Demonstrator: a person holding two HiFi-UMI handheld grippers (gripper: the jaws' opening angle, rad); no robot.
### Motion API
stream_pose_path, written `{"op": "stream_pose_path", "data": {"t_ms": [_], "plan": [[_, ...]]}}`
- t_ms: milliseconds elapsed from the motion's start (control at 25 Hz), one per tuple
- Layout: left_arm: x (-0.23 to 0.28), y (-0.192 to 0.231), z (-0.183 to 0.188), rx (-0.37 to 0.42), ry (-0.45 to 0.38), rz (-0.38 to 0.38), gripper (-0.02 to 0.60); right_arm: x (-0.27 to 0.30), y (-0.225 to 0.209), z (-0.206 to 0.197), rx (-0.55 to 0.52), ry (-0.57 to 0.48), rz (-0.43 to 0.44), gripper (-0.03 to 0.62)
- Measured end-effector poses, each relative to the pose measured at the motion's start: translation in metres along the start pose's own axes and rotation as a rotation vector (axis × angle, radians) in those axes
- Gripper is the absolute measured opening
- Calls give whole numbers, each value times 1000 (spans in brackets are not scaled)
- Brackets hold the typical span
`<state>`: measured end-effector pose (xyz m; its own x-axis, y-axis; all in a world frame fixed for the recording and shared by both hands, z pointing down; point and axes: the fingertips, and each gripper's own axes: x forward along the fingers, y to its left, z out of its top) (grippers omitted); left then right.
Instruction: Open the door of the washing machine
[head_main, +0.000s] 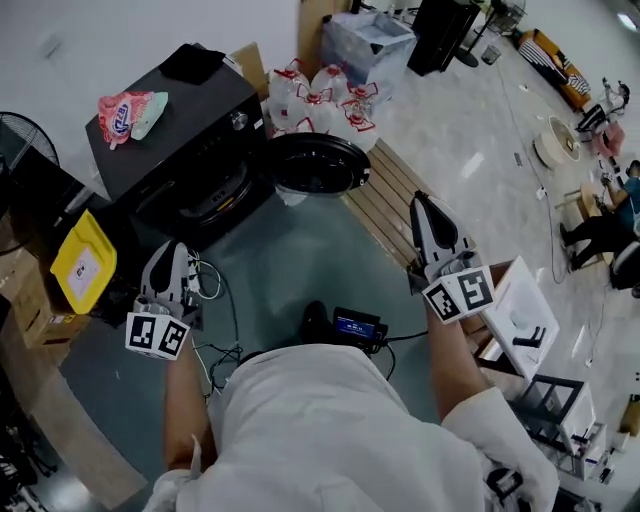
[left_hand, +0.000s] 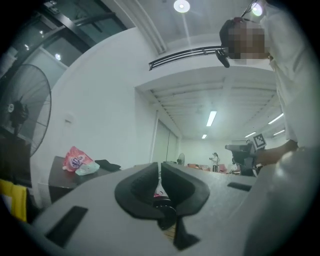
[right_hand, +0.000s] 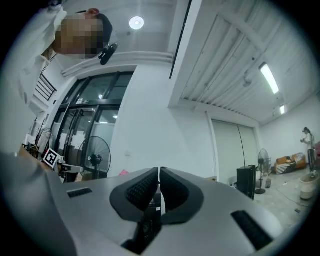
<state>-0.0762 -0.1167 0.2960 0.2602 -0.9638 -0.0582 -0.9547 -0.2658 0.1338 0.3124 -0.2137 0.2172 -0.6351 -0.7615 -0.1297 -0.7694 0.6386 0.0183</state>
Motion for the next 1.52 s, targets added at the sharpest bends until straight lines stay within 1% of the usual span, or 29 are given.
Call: {"op": "stream_pose_path", "data": {"t_ms": [120,280,360,440,520,640,800,960,1040,1160,1280,1400,1440,1520], "plan": [[-44,14,4,40,-6,16,25,-20,45,2,-13,0,-26,35],[-103,30,-1,44,16,31,25,-47,117,-24,14,23,-89,35],[-131,33,-8,56,35,23,25,-58,153,-42,46,45,-95,35],[-157,35,-22,37,54,13,25,-69,185,-60,64,81,-92,35],[-179,35,-32,6,55,6,25,-80,212,-72,54,111,-94,35],[-201,30,-42,5,65,7,25,-95,239,-80,34,137,-88,35],[-211,11,-41,19,65,-6,25,-108,252,-86,0,155,-78,35],[-217,-22,-30,79,67,-39,23,-121,259,-77,-3,122,-55,35],[-220,-36,-26,98,67,-41,23,-127,263,-77,13,117,-32,35],[-223,-58,-16,115,45,-14,23,-143,260,-80,64,137,-9,35],[-228,-86,-18,121,68,-20,23,-178,253,-76,52,134,-20,35],[-240,-112,-22,127,94,-26,23,-208,251,-82,82,153,-9,35],[-244,-121,-26,140,104,-26,23,-216,251,-89,102,173,5,35],[-252,-139,-35,195,135,-23,23,-230,250,-106,145,217,21,35]]}}
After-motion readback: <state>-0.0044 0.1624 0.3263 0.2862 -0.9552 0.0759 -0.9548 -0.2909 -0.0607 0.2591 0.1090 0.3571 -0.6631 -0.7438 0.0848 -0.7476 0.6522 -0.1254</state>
